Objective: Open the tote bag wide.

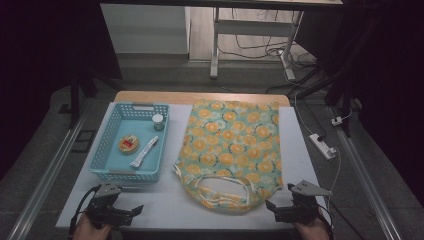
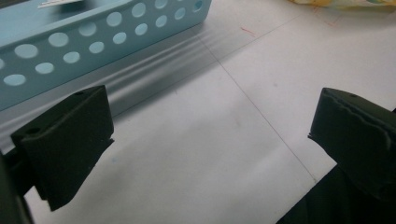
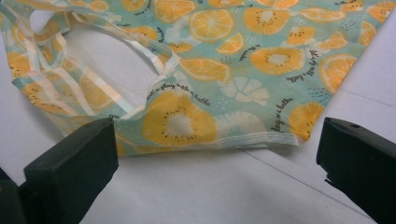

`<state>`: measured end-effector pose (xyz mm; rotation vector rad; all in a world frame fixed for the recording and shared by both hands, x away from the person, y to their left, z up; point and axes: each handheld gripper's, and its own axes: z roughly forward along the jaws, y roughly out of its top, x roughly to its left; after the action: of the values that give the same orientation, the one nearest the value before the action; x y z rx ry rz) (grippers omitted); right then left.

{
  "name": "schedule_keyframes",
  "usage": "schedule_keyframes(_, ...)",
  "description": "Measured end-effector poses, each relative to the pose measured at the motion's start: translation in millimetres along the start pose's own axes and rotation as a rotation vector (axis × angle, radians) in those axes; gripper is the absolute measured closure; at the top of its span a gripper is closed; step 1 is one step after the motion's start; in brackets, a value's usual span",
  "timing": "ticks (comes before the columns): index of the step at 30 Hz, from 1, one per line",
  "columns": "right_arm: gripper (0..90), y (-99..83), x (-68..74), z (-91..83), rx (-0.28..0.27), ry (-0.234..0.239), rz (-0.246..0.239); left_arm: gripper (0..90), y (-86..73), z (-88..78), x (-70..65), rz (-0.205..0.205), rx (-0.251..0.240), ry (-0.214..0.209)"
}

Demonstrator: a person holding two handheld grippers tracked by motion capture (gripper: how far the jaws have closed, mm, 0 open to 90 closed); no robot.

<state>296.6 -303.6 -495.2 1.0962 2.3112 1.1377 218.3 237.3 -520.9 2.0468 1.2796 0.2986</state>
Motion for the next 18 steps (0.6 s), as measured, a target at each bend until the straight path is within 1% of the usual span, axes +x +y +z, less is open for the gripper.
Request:
schedule_keyframes(8,0.0,0.5,-0.3,0.4,0.002,0.004,0.003,0.0,-0.3,-0.3,0.2,0.004,-0.003,-0.011)
schedule_keyframes(12,0.0,1.5,1.6,1.2,0.012,0.007,-0.013,0.1,-0.3,-0.3,0.5,0.002,0.001,-0.013)
schedule_keyframes(14,0.0,2.5,2.9,1.4,0.008,0.021,-0.014,0.2,-0.5,-0.4,1.2,-0.004,-0.002,-0.017)
schedule_keyframes(15,0.0,2.5,2.9,1.4,0.008,0.021,-0.014,0.2,-0.6,-0.5,1.6,-0.006,-0.002,-0.019)
schedule_keyframes(16,0.0,4.0,4.4,1.5,0.008,0.023,-0.025,0.4,-0.6,-0.5,2.0,-0.009,-0.003,-0.021)
schedule_keyframes(18,0.0,5.1,5.1,1.7,0.003,0.031,-0.029,0.4,-0.8,-0.8,2.3,-0.014,-0.005,-0.022)
